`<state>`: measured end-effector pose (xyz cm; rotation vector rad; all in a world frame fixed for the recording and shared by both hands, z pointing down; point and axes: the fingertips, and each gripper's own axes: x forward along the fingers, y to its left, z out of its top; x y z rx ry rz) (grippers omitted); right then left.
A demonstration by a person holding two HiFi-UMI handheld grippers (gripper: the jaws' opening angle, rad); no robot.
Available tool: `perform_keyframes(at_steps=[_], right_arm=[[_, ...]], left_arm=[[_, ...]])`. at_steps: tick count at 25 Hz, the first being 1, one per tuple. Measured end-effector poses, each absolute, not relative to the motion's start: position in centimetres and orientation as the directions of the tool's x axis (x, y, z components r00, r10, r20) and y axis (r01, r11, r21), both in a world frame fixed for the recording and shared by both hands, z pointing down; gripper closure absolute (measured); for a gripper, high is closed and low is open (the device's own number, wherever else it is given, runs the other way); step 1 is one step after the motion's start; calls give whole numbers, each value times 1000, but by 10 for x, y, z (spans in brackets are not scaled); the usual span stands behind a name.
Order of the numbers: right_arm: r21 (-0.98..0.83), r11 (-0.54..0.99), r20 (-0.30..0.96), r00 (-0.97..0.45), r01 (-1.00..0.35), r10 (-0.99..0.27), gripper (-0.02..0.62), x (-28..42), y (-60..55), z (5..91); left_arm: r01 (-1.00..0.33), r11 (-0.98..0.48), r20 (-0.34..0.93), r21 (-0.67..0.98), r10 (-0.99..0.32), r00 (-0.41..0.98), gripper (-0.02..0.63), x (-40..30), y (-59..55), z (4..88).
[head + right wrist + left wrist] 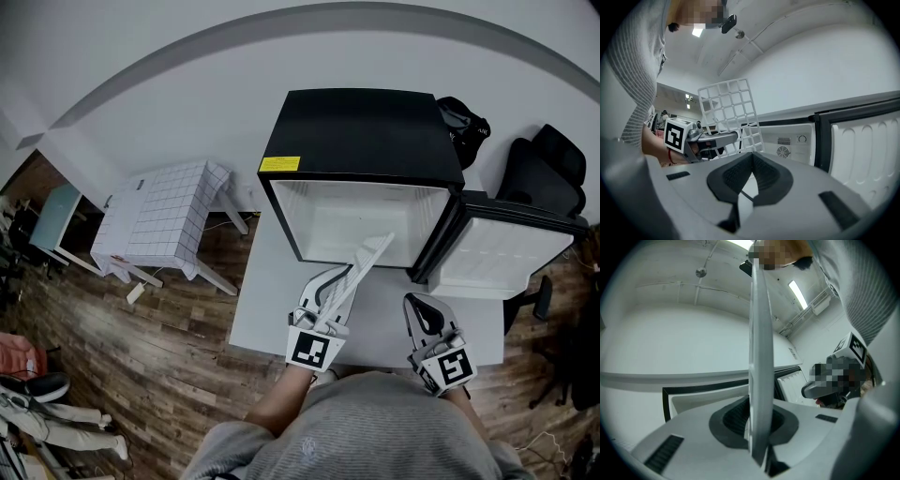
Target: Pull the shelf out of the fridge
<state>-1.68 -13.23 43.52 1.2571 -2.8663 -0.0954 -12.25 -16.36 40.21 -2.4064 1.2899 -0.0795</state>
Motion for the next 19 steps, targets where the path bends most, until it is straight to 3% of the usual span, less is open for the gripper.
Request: perform_keyframes(at_steps=[19], right_arm=[[59,678,-26,-680,-733,-733,583,-15,-139,433]], left_arm=[[-782,-492,-138,-382,-807,575,571,-119,-169,401]])
